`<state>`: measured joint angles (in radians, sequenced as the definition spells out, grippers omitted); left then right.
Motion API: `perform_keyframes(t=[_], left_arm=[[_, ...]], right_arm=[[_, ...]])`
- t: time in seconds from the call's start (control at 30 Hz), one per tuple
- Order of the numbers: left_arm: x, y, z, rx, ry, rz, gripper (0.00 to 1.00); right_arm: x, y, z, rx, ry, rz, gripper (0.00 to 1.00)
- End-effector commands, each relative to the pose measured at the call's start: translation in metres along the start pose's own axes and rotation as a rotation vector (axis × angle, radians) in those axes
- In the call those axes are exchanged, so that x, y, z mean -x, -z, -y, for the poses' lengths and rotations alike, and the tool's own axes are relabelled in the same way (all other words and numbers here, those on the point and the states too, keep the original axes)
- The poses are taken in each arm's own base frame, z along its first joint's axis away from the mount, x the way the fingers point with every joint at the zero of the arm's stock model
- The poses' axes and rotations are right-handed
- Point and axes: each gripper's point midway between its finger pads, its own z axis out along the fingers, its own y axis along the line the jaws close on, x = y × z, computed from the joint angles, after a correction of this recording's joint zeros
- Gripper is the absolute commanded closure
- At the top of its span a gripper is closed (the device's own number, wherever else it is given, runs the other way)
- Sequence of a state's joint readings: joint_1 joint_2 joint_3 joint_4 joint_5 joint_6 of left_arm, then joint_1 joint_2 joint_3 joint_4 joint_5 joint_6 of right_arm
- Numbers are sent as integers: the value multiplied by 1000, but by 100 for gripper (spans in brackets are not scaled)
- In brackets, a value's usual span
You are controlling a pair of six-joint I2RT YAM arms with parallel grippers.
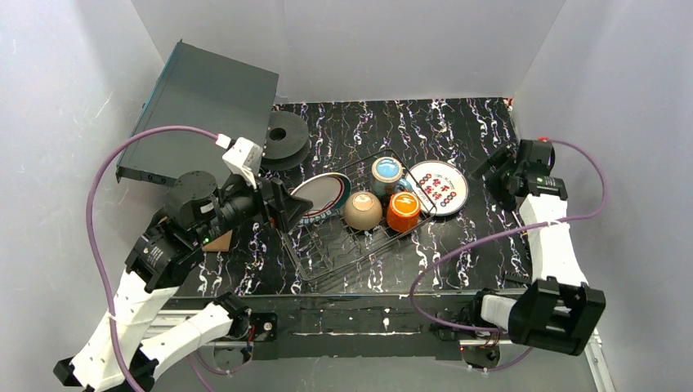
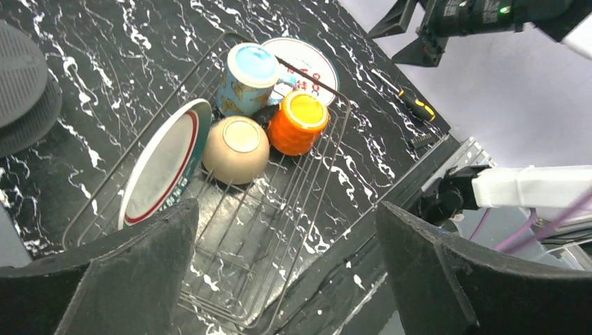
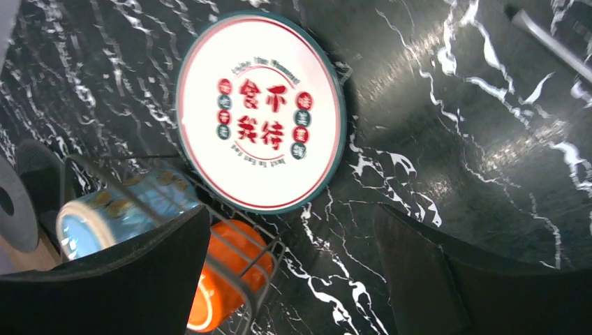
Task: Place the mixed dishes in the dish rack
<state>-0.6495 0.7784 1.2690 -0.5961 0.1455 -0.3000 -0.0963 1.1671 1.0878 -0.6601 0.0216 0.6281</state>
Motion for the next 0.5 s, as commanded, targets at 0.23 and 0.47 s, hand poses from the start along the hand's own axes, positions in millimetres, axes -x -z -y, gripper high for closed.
perform_keyframes(t=[0.23, 0.47], left_arm=[[-23, 24, 1, 2, 105, -10, 2], [-25, 21, 6, -20, 130, -19, 2]], right_arm=[[-30, -79, 6, 284, -262, -179, 18], [-49, -104, 33, 317, -361, -252, 27]])
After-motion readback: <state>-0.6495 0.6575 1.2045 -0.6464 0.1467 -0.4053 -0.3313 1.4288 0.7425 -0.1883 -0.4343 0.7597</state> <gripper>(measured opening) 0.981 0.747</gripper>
